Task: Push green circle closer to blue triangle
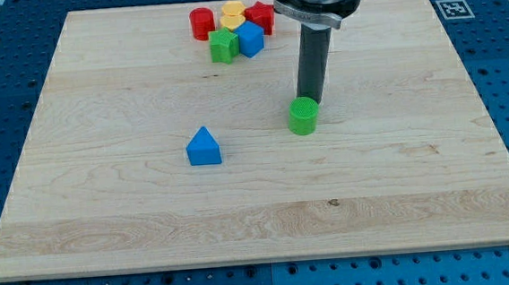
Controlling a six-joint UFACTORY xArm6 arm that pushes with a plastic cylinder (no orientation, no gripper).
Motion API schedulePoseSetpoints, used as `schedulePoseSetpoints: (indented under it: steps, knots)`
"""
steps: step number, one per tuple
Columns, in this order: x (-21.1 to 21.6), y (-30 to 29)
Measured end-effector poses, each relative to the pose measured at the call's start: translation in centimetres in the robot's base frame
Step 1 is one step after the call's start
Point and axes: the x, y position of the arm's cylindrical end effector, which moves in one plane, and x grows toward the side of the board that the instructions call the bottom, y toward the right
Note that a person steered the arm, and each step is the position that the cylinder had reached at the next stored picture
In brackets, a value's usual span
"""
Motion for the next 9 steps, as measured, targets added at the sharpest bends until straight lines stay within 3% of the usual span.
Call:
schedulePoseSetpoints:
  steps: [1,2,4,6,9]
  knots:
    - [-1.1,3.6]
    - [2.0,5.1]
    - [3.3,-4.2]
    - [2.2,-3.7]
    - [2.0,-10.9]
